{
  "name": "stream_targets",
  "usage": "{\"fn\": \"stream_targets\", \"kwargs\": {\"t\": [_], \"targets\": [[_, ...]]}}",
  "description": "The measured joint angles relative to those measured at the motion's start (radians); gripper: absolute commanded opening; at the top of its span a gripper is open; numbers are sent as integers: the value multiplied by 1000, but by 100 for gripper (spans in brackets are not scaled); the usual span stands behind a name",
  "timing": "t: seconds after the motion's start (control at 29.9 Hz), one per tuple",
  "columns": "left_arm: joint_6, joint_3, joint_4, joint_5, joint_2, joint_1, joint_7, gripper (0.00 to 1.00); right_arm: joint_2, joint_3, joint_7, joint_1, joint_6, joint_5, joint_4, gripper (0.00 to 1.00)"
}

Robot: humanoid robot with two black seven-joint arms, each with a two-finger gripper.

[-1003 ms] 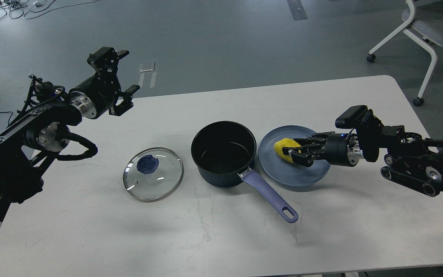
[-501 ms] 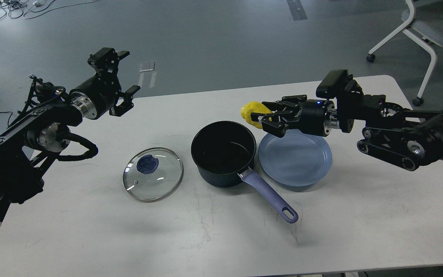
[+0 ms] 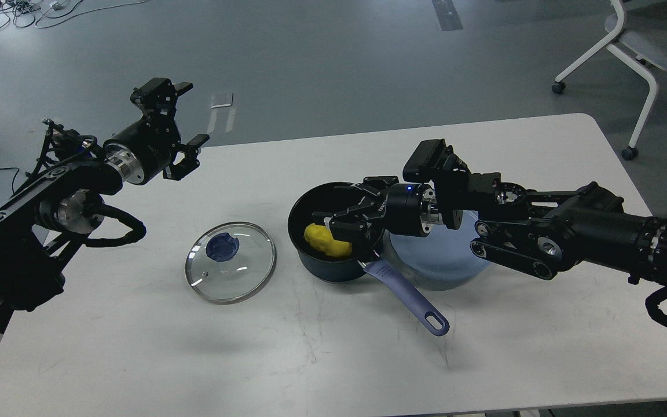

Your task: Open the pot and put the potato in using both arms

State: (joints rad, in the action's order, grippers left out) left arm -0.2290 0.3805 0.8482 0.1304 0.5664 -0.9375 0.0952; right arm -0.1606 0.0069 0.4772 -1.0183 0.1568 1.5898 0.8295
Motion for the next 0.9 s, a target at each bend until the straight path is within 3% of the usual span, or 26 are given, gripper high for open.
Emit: {"fn": "stream_targets", "kwargs": {"t": [0.17, 0.27, 0.37, 0.5, 0.57, 0.7, 0.8, 0.9], "targets": [[0, 6, 0, -1, -3, 0, -1, 98, -53, 11, -1, 1, 0, -72, 9, 100], [-8, 14, 0, -11, -4, 0, -4, 98, -66, 91, -27, -6, 4, -250, 18, 100], [-12, 33, 1, -17, -7, 0, -7, 98, -76, 223, -95, -7, -33, -556, 81, 100], [-33, 106, 12, -24, -12, 24, -1, 98, -158, 389, -264, 1, -236, -977, 177, 100], [-71, 162, 33, -37, -12, 54, -3, 98, -176, 484, -317, 27, -312, -1157, 186, 100], [-132, 257, 83, -57, -17, 141, -10, 98, -189, 639, -405, 122, -438, -1372, 178, 100], [-143, 281, 98, -61, -27, 174, -6, 99, -189, 696, -466, 181, -473, -1458, 168, 100], [-144, 287, 101, -61, -44, 189, -4, 99, -169, 741, -492, 234, -476, -1477, 156, 100]]}}
